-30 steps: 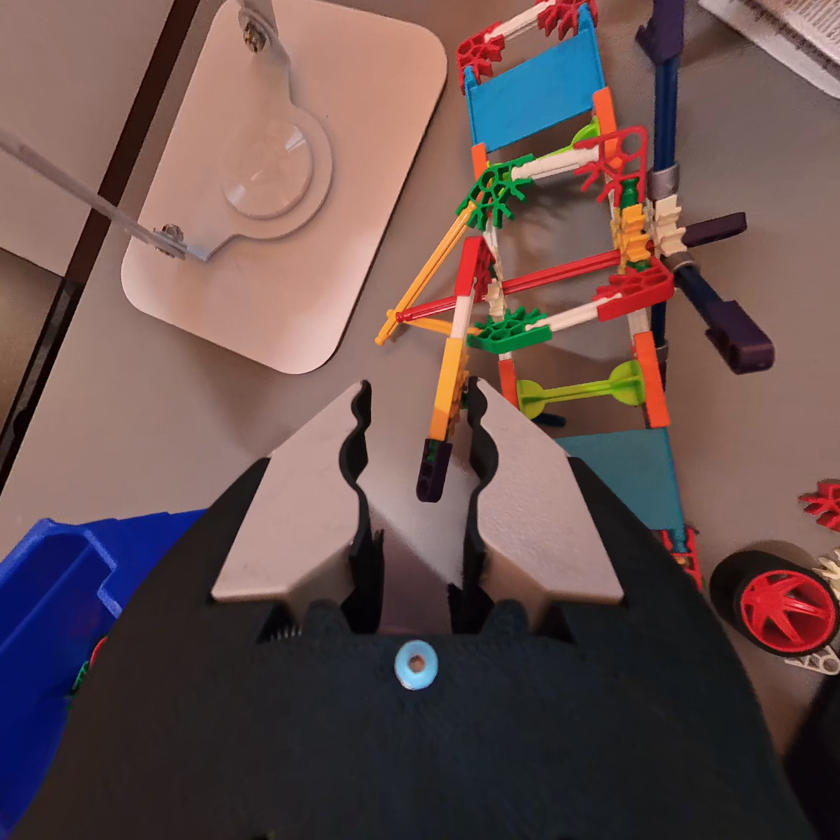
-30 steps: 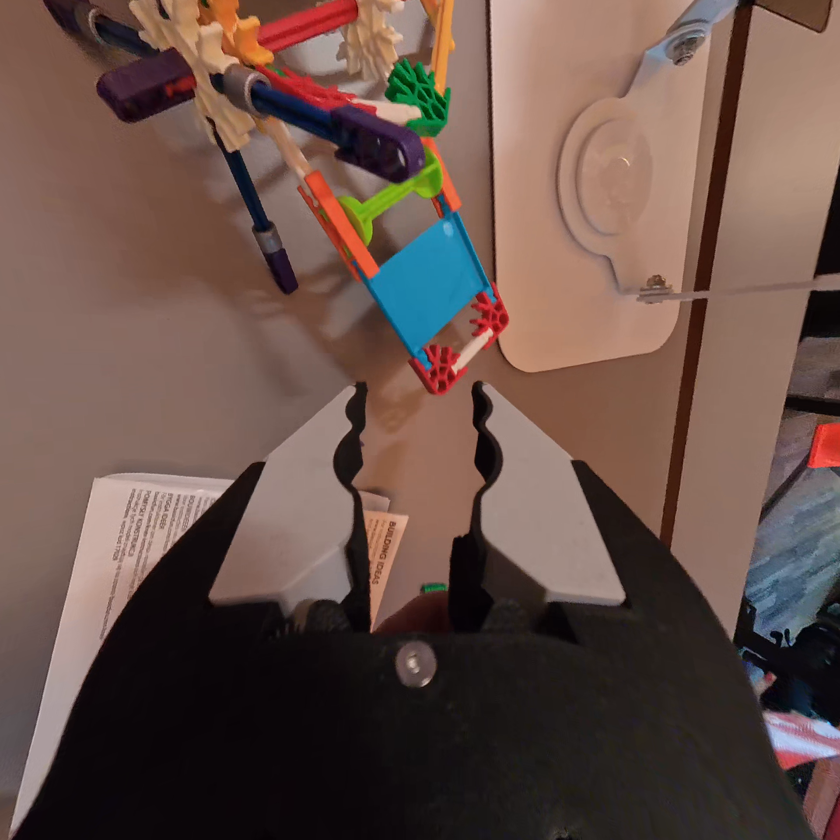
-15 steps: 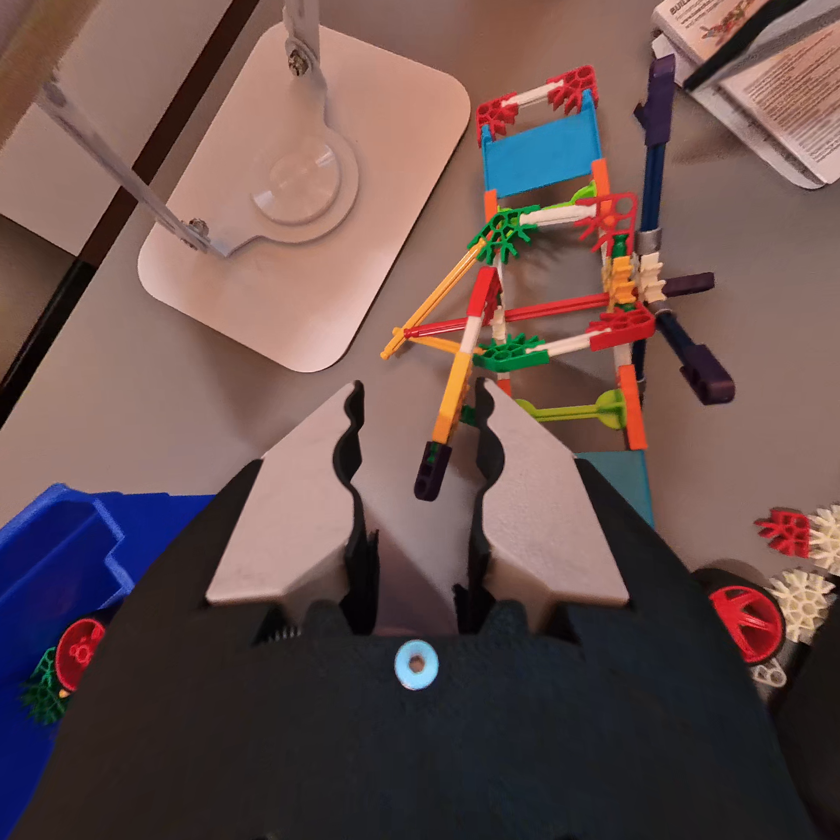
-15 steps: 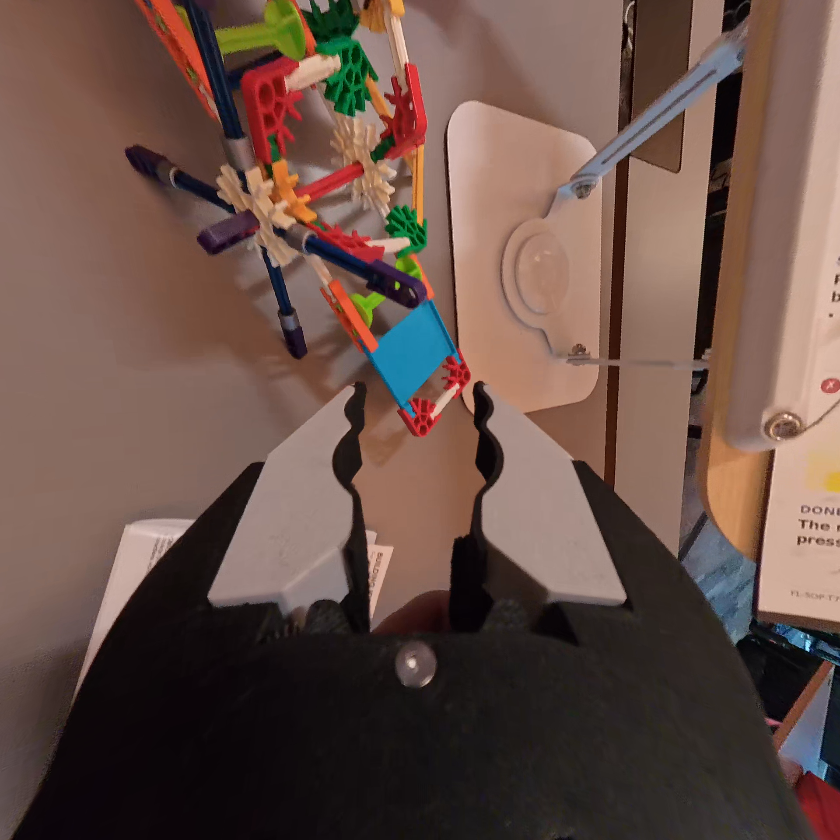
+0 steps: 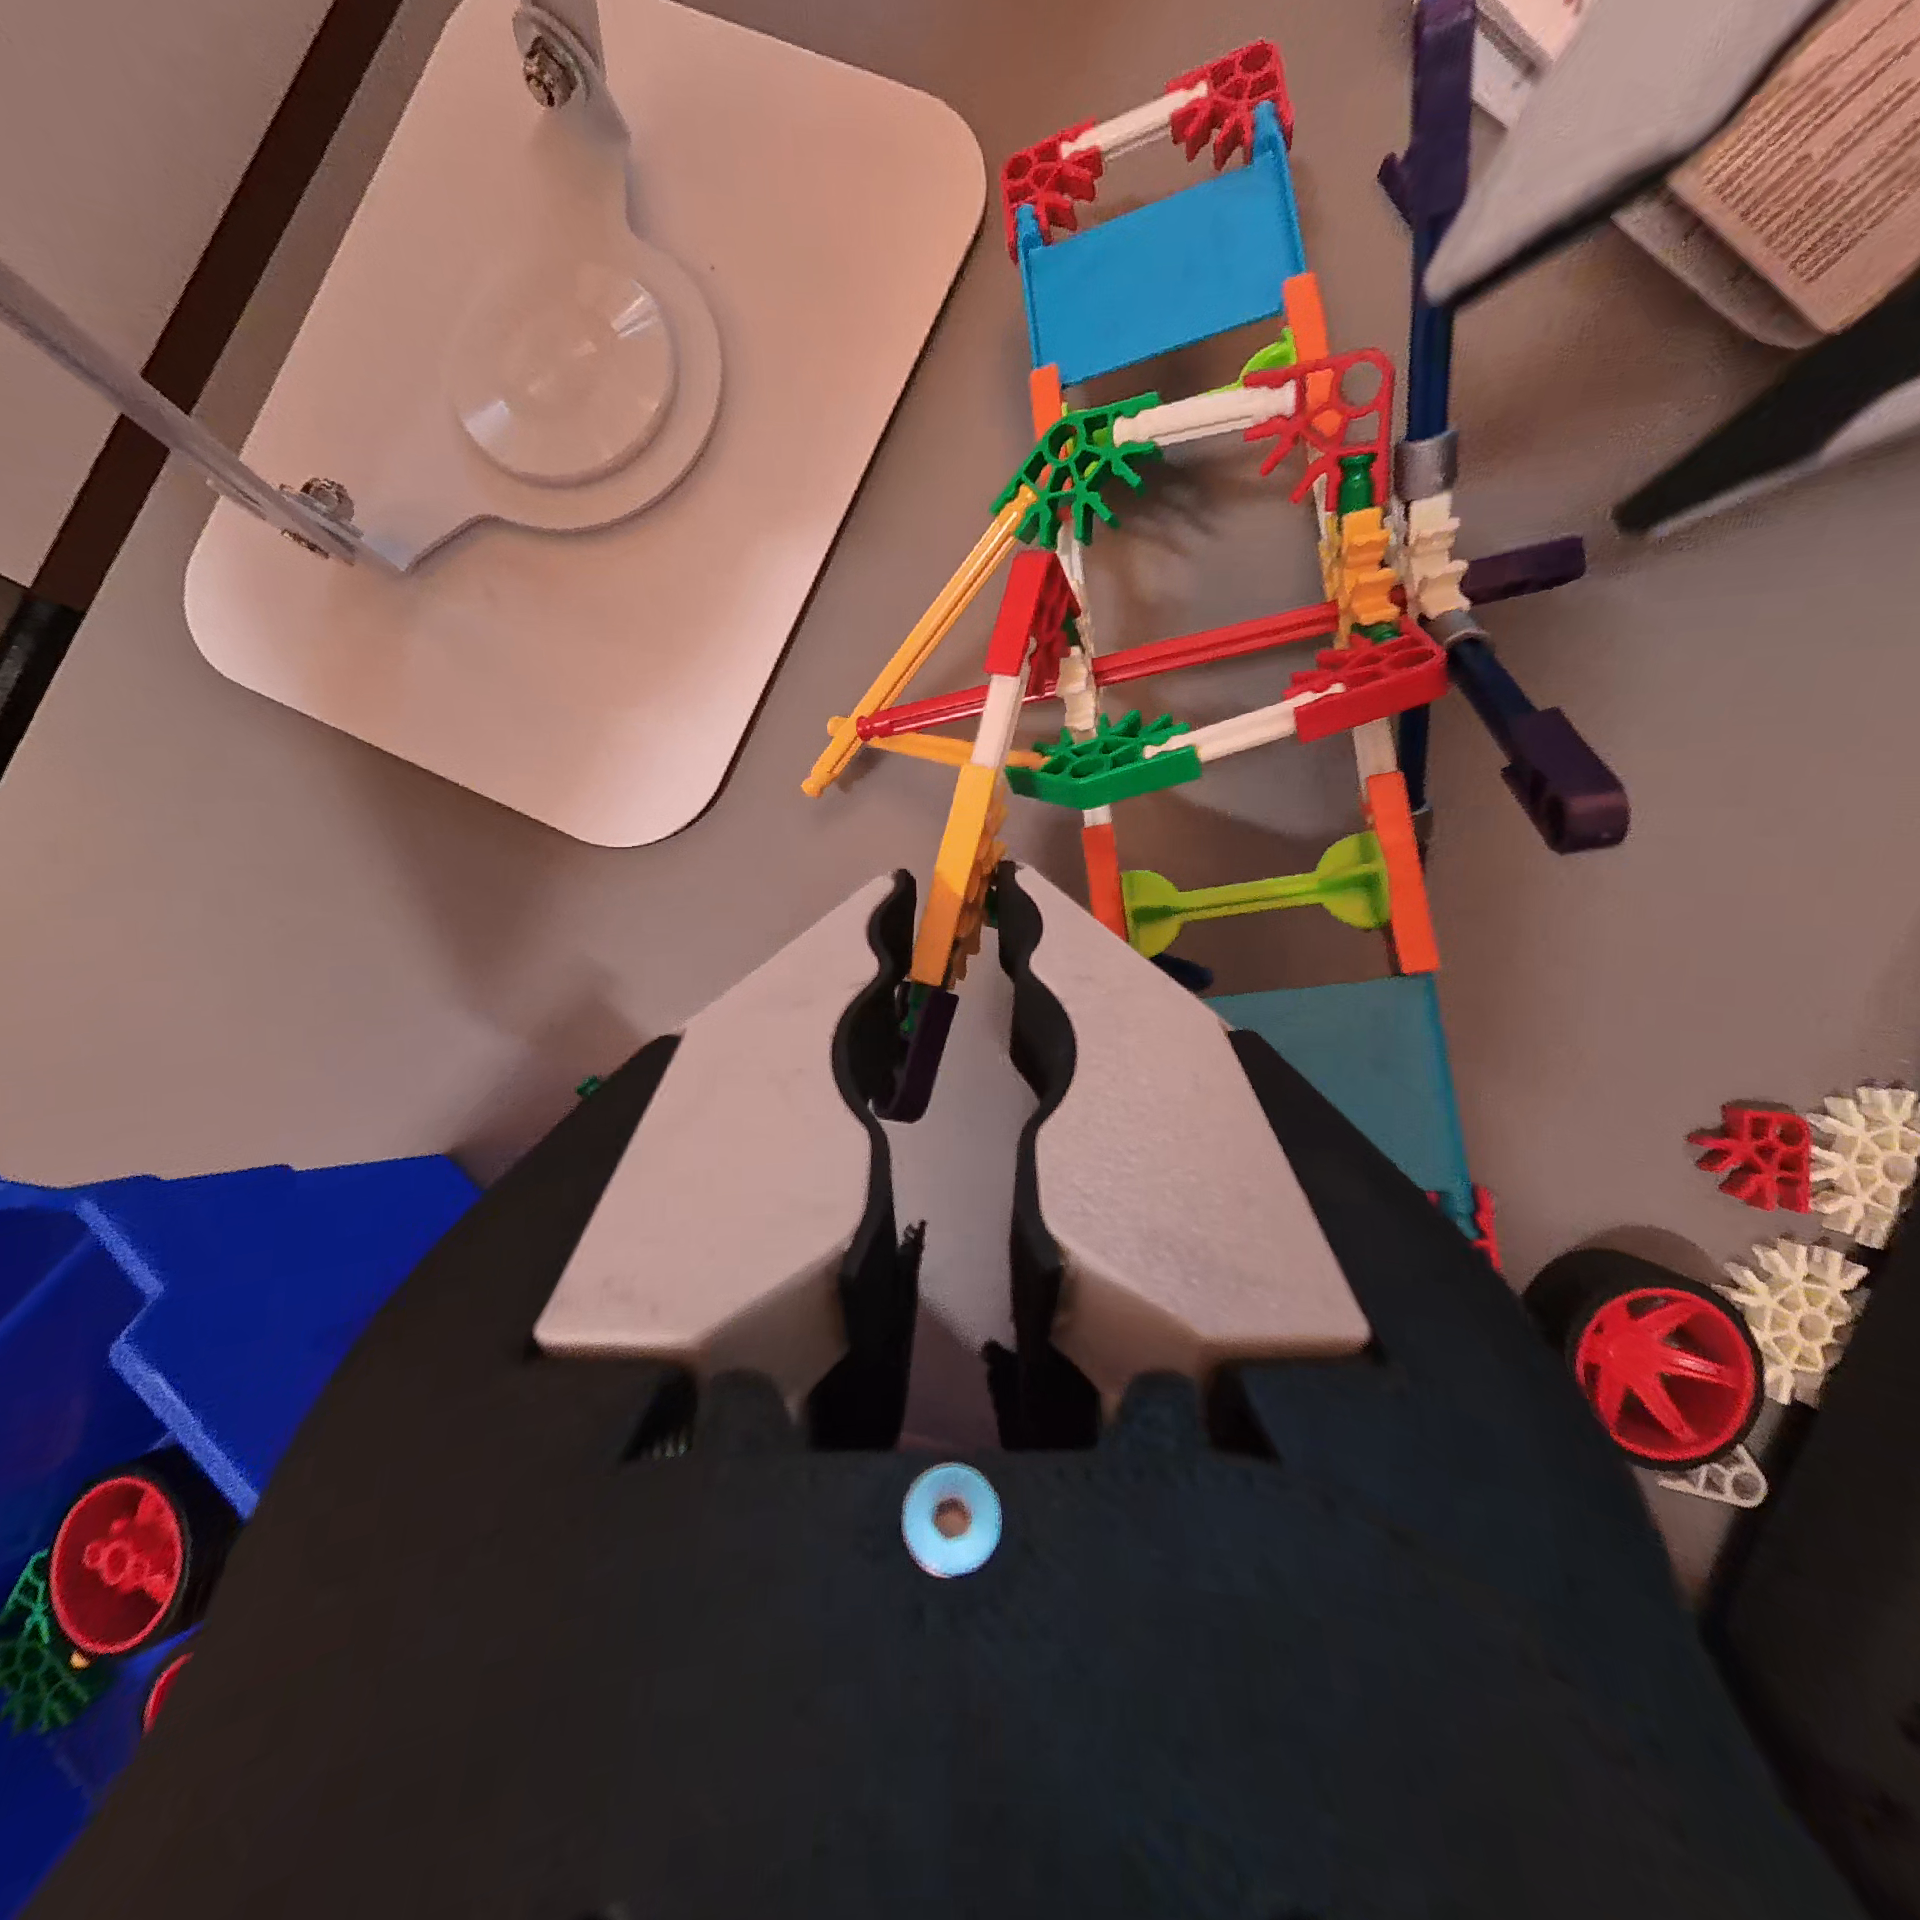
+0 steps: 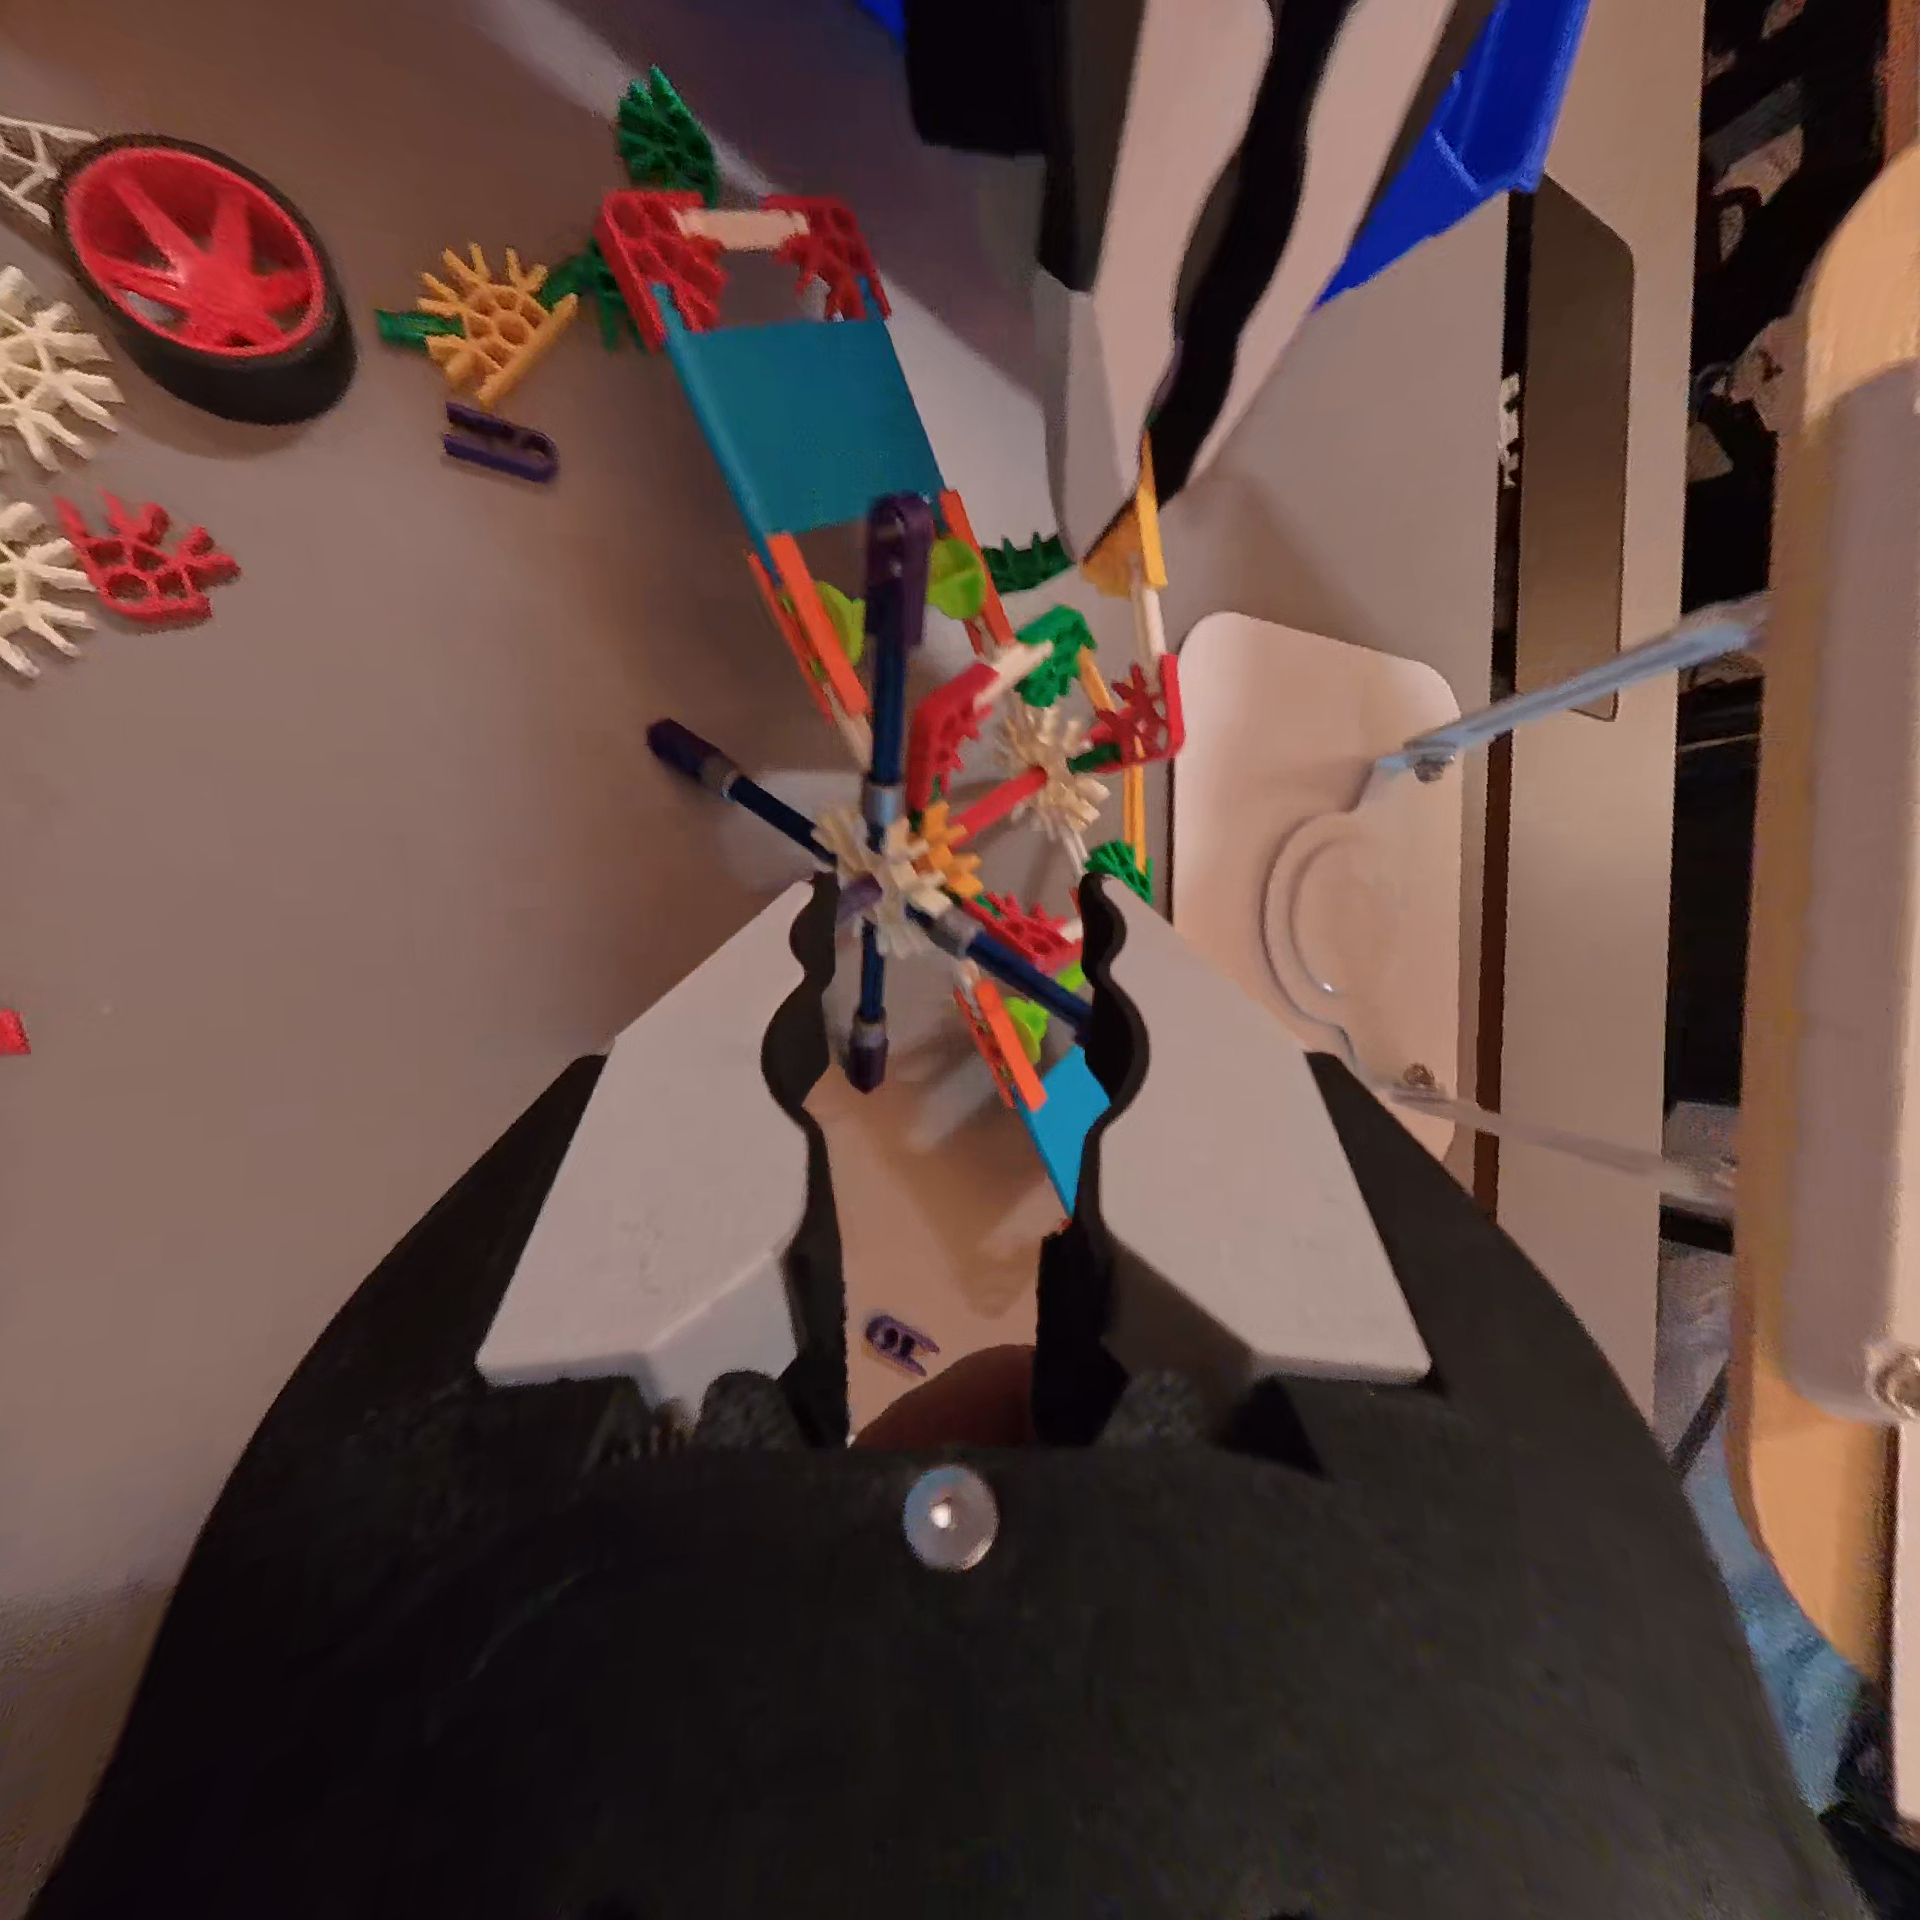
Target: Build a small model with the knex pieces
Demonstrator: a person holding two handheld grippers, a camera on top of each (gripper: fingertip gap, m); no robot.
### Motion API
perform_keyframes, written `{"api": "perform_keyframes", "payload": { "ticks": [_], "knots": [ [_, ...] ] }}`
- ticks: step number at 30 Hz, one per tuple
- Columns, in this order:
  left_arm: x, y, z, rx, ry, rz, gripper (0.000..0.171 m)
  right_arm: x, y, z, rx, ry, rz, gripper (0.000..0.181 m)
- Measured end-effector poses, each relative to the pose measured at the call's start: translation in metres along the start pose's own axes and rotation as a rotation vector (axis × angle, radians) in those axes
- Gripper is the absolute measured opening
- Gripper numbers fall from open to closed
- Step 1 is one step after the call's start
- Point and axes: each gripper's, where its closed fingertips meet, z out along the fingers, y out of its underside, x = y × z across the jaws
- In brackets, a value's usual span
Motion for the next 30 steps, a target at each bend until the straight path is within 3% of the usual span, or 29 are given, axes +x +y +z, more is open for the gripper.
{"api": "perform_keyframes", "payload": {
  "ticks": [8, 10, 16, 22, 30],
  "knots": [
    [0.006, 0.001, 0.001, -0.007, 0.029, -0.017, 0.011, -0.013, 0.001, 0.034, -0.09, 0.003, 0.001, 0.054],
    [0.01, 0.002, 0.001, -0.013, 0.042, -0.01, 0.01, -0.006, -0.002, 0.036, -0.073, 0.052, -0.019, 0.045],
    [0.021, 0.002, 0.0, -0.022, 0.068, 0.015, 0.009, -0.013, 0.004, 0.041, -0.087, 0.012, -0.024, 0.03],
    [0.034, 0.006, -0.003, -0.027, 0.116, 0.071, 0.007, -0.022, 0.008, 0.039, -0.066, -0.035, -0.092, 0.024],
    [0.074, 0.008, -0.005, -0.04, 0.212, 0.262, 0.012, -0.044, 0.02, 0.019, -0.016, -0.151, -0.214, 0.023]
  ]
}}
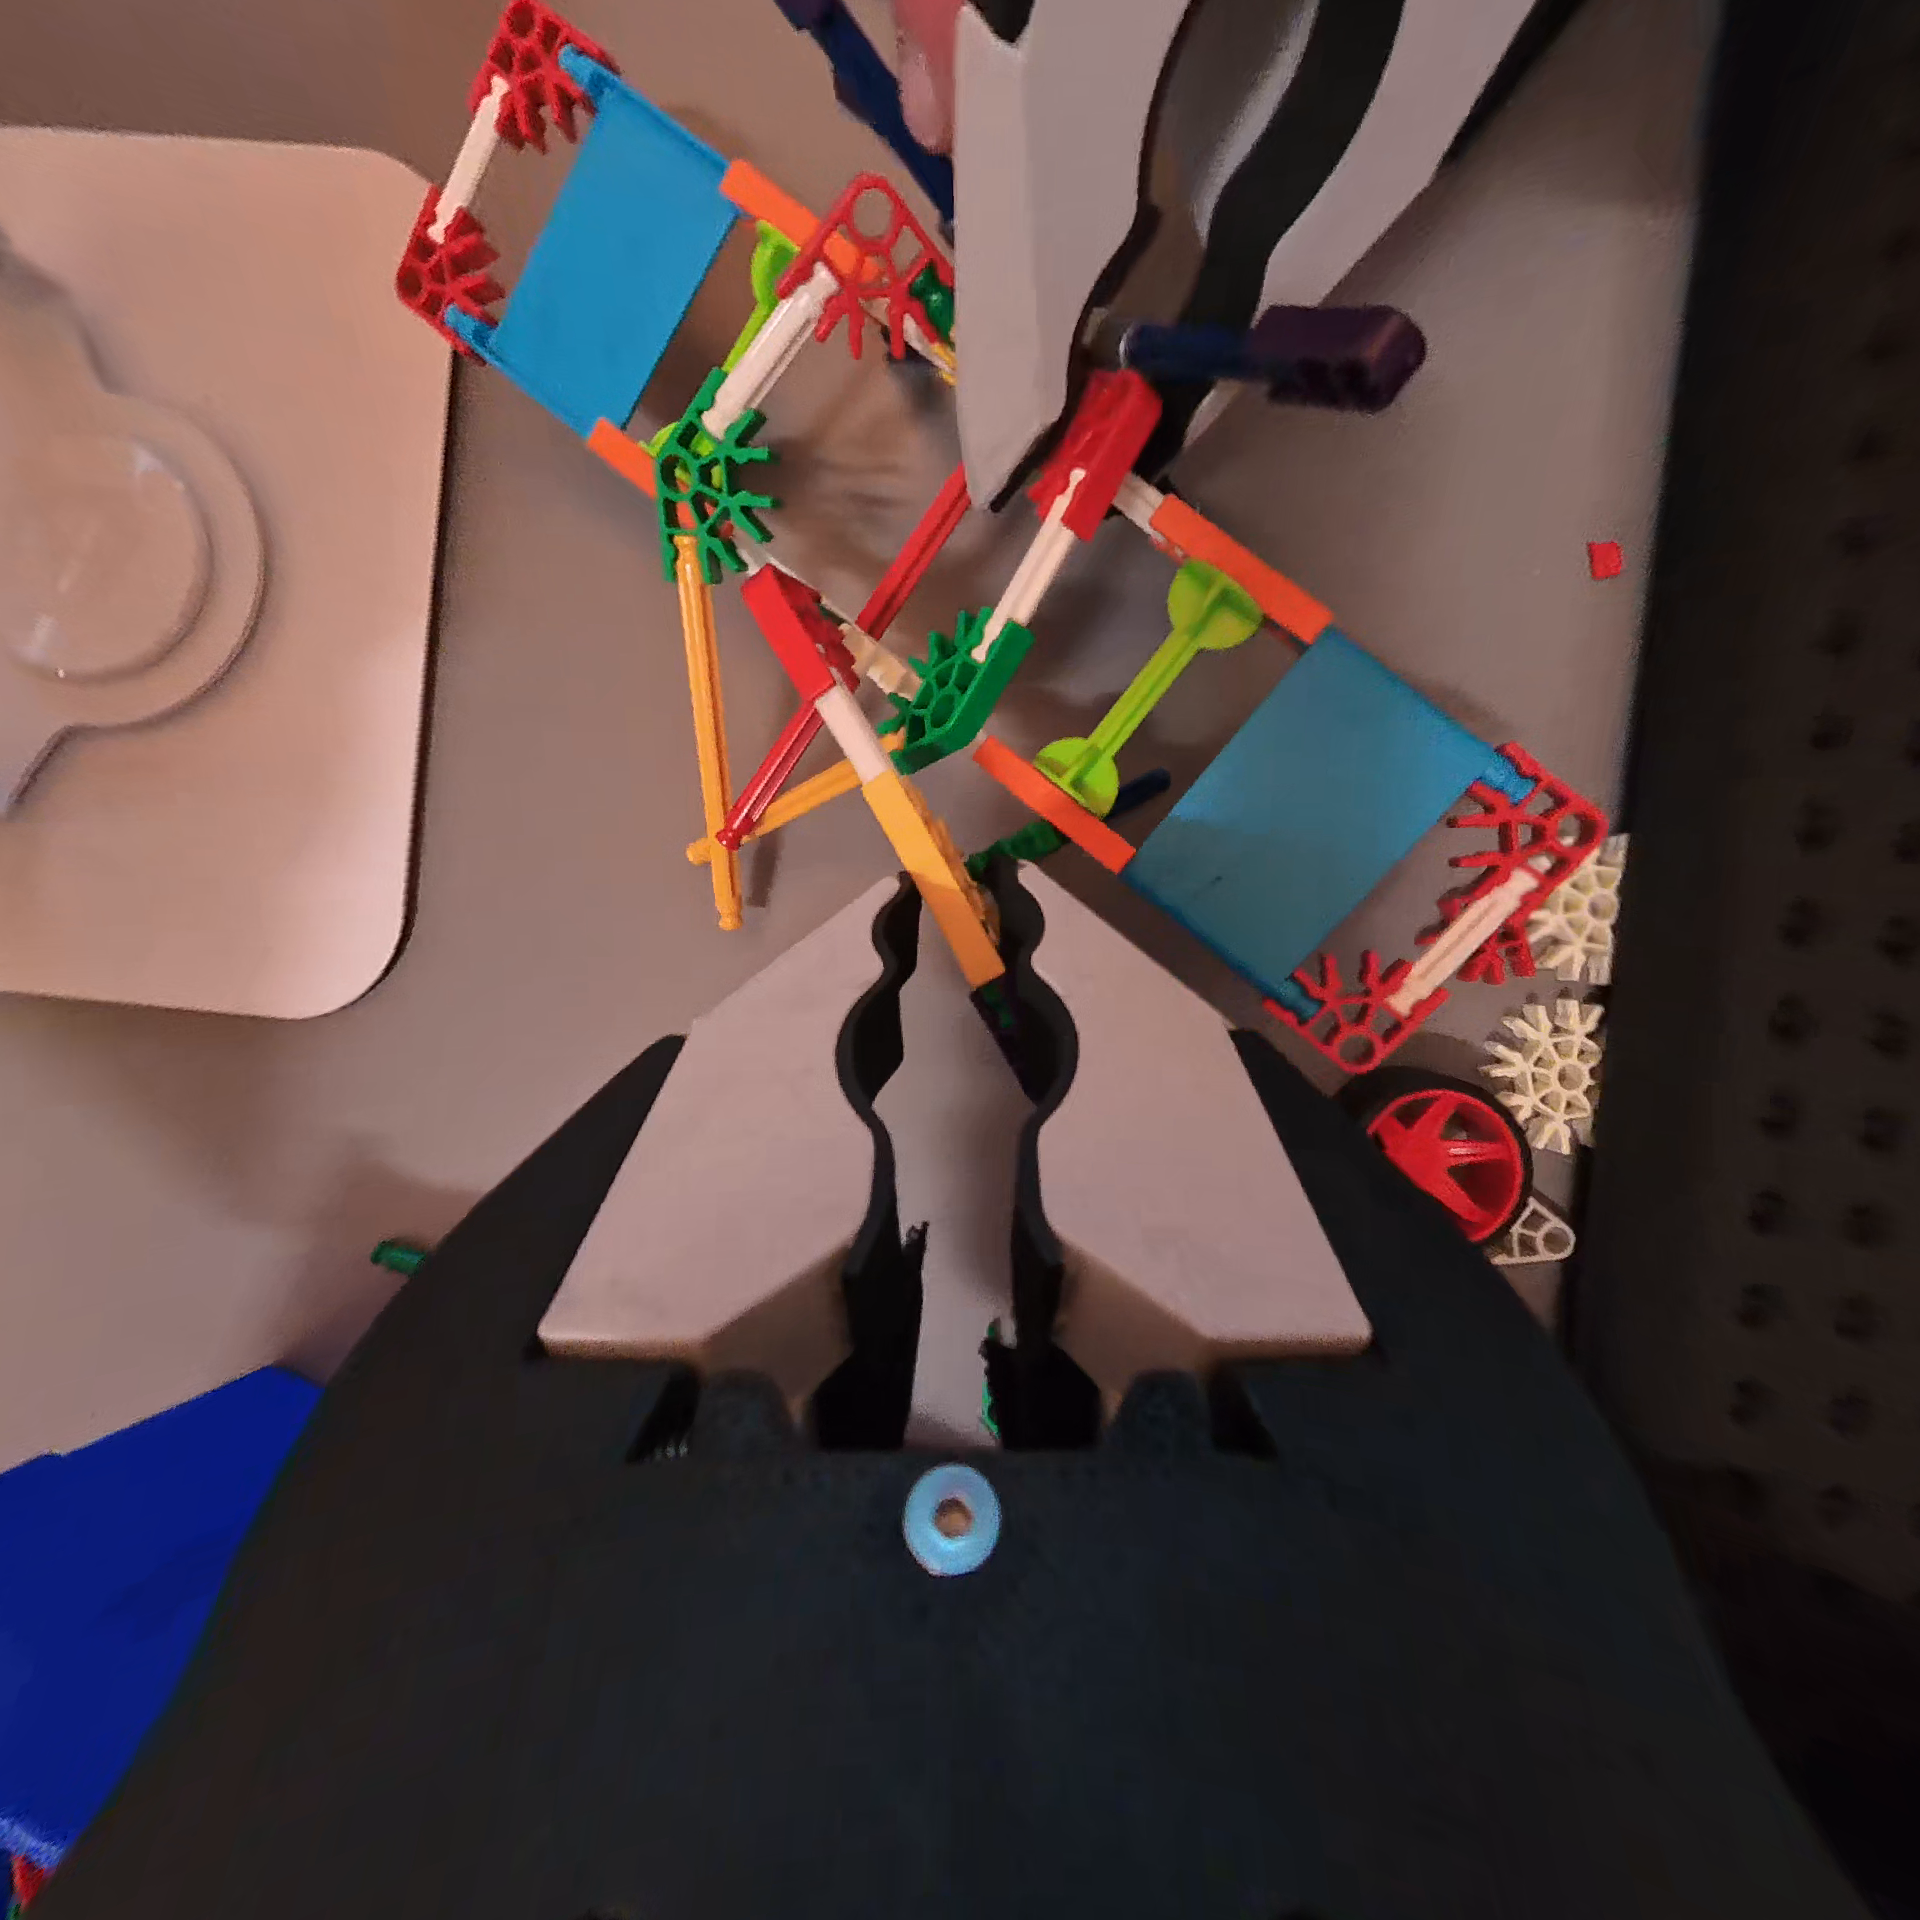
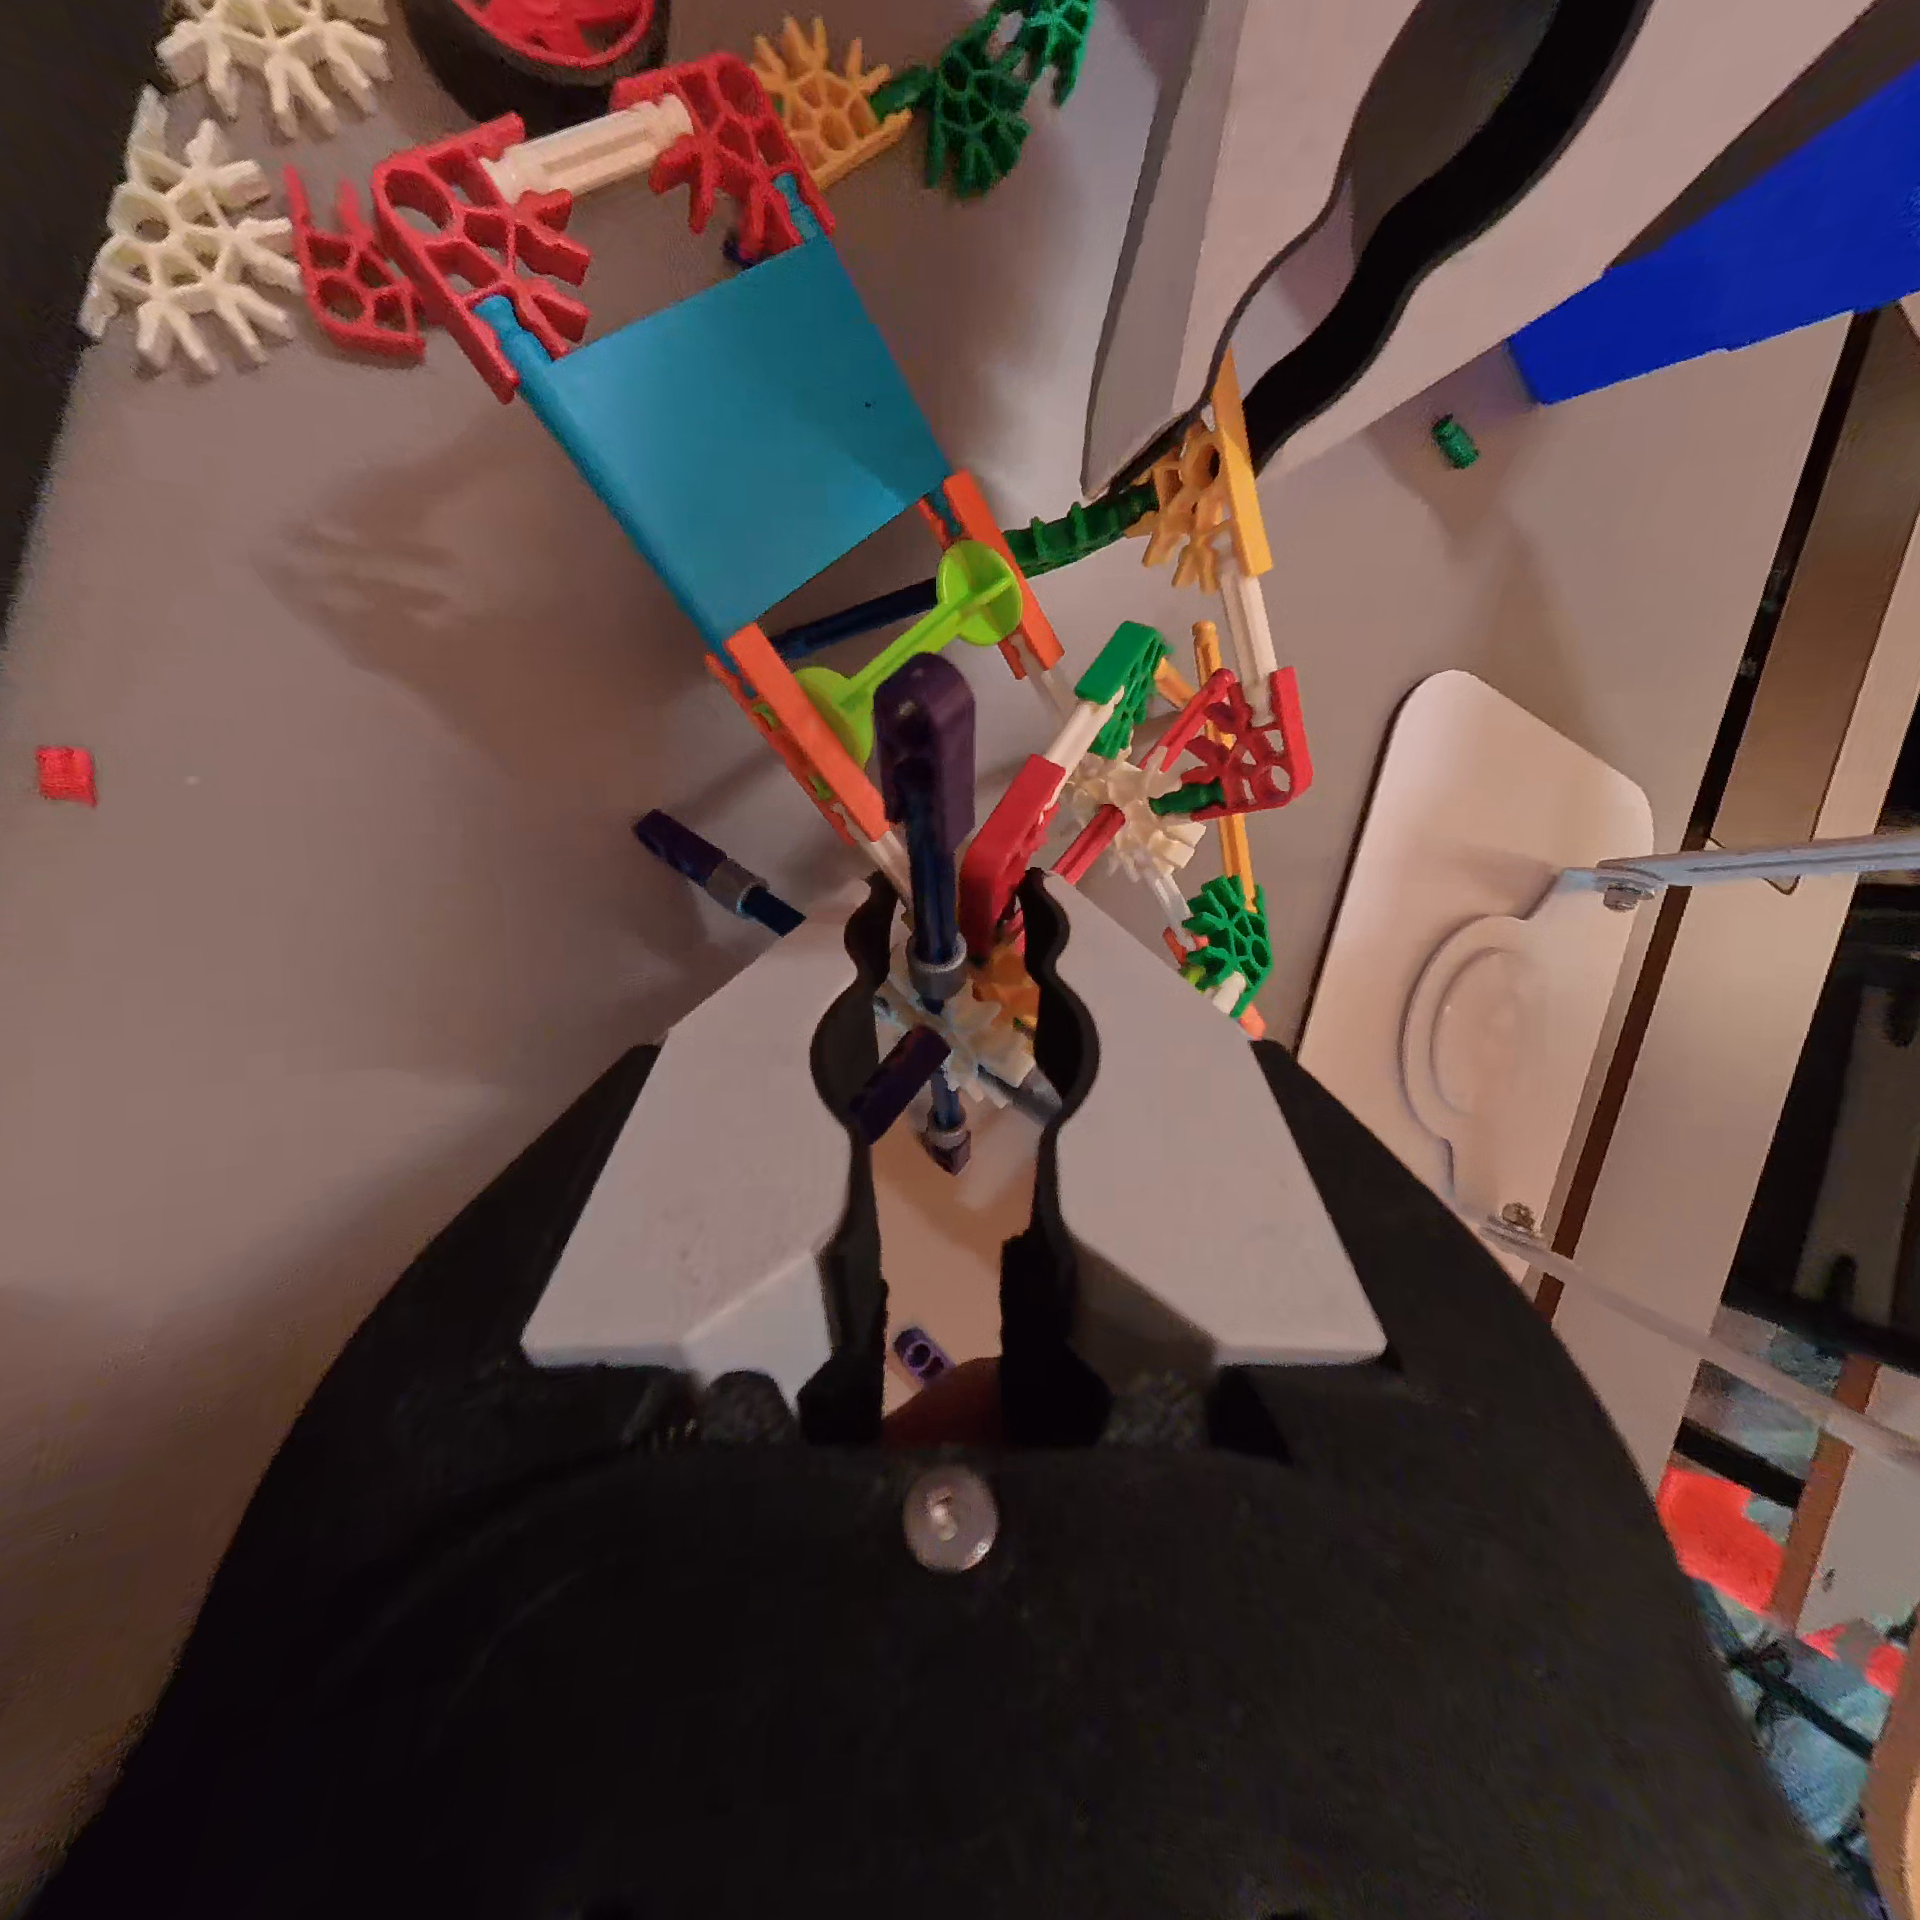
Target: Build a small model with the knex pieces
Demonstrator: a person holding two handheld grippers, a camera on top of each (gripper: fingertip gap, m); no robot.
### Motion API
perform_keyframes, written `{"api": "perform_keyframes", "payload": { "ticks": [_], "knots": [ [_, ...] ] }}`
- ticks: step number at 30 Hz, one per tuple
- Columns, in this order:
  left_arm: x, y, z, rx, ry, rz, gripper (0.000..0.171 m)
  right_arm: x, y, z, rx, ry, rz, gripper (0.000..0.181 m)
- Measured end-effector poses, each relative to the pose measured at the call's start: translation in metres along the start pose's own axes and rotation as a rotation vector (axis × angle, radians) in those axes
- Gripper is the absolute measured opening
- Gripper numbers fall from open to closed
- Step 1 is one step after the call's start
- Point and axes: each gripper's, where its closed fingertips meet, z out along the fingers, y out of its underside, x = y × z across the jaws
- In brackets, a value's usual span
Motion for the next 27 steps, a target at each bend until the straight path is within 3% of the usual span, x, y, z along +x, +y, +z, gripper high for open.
{"api": "perform_keyframes", "payload": {
  "ticks": [9, 20, 27],
  "knots": [
    [-0.003, 0.0, -0.002, -0.04, -0.097, 0.128, 0.012, -0.004, 0.0, -0.001, 0.003, -0.007, -0.042, 0.022],
    [-0.004, 0.003, -0.005, -0.043, -0.095, 0.123, 0.011, -0.006, -0.002, -0.002, 0.022, -0.023, -0.033, 0.021],
    [-0.013, 0.002, -0.008, -0.066, -0.174, 0.166, 0.01, -0.006, -0.001, -0.003, 0.024, -0.025, -0.032, 0.02]
  ]
}}
